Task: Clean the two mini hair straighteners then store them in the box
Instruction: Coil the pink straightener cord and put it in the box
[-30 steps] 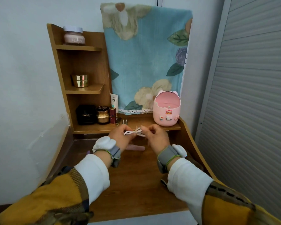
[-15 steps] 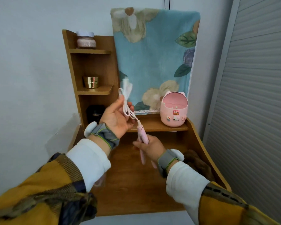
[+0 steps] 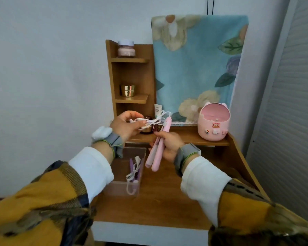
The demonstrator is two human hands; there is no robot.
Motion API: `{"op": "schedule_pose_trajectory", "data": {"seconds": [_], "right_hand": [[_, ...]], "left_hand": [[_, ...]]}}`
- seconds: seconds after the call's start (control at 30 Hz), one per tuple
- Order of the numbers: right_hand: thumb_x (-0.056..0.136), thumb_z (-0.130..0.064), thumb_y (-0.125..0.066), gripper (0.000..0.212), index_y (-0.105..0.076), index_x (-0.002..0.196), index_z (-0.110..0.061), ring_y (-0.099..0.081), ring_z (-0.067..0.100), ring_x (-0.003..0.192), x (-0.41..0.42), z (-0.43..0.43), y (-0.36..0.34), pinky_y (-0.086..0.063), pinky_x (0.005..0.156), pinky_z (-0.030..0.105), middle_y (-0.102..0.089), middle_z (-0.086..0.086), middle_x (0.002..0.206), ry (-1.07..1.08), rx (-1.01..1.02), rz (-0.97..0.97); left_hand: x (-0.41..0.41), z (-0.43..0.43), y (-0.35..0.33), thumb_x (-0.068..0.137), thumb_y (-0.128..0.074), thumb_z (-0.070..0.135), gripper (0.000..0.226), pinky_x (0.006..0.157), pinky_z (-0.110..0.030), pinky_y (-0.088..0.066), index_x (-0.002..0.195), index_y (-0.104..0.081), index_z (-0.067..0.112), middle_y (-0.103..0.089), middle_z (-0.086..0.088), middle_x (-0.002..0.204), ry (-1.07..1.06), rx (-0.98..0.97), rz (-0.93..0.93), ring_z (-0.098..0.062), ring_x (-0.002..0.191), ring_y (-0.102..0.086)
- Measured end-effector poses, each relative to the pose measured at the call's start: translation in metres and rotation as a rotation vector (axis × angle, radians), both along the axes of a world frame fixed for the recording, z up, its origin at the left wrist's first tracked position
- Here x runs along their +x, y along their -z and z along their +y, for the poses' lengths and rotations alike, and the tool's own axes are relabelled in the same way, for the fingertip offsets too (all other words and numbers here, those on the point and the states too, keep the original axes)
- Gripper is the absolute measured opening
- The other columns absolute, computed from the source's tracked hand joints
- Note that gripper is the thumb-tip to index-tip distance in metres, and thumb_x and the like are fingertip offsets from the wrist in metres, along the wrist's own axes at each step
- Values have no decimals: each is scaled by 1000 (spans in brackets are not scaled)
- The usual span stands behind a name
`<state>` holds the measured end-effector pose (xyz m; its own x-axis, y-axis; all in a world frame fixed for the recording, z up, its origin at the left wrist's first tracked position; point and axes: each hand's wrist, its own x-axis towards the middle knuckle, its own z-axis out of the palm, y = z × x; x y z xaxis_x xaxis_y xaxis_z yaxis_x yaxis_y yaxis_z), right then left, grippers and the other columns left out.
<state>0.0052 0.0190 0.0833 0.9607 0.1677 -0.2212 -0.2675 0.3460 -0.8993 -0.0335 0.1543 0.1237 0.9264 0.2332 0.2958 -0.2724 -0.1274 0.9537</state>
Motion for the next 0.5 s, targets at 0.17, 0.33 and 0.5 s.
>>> {"op": "schedule_pose_trajectory", "data": {"seconds": [0.17,0.33,0.5], "right_hand": [[91,-23,-60,20,-58,81,-6,-57,22,63,7,47,3,-53,78,43,-55,9,66,22,147,-12],[97,-20,-49,16,-60,104,-10,-64,26,74,18,83,23,-51,87,48,-66,12,81,-49,203,-57],[92,-19,-56,34,-56,117,5,-66,32,85,32,105,53,-48,95,51,-66,15,99,-51,-92,15]], "left_hand": [[-17,28,7,74,-75,36,29,74,-27,-48,100,-65,27,-64,9,91,-169,603,38,-12,82,-60],[-24,36,30,84,-63,20,30,84,-31,-51,114,-61,17,-65,-3,112,-161,800,120,-22,98,-63],[-24,45,45,93,-51,17,31,86,-24,-40,122,-59,10,-60,-12,125,-136,1052,229,-27,113,-56]]}}
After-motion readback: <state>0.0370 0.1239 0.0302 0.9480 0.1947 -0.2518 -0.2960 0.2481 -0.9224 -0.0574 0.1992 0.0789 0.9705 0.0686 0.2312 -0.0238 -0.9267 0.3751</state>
